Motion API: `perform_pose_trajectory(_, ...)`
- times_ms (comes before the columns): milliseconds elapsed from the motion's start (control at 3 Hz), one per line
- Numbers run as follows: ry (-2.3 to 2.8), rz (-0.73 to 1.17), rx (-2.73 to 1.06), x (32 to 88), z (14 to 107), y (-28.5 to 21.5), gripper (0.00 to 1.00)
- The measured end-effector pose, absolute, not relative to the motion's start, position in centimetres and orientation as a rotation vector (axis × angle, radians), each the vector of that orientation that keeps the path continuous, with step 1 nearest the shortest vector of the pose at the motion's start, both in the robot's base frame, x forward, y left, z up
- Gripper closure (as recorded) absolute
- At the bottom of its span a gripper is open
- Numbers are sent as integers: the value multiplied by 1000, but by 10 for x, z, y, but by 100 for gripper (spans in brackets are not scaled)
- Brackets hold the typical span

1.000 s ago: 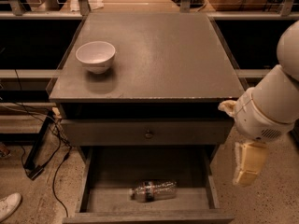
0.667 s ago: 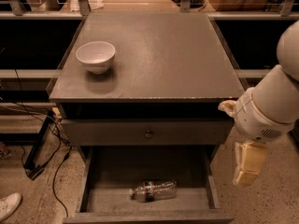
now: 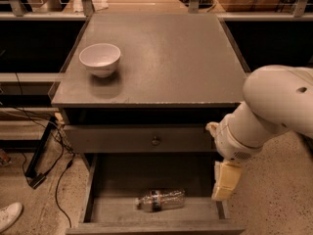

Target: Pick water bottle from middle drawer and place on counter

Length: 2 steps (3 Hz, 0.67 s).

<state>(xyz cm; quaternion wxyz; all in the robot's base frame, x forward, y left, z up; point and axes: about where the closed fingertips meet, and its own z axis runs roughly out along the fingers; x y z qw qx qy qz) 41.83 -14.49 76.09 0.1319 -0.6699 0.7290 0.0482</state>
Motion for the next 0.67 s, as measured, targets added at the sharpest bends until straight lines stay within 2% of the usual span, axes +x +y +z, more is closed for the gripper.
perform_pose_trajectory(667, 2078, 209, -1946, 409, 749, -135, 0)
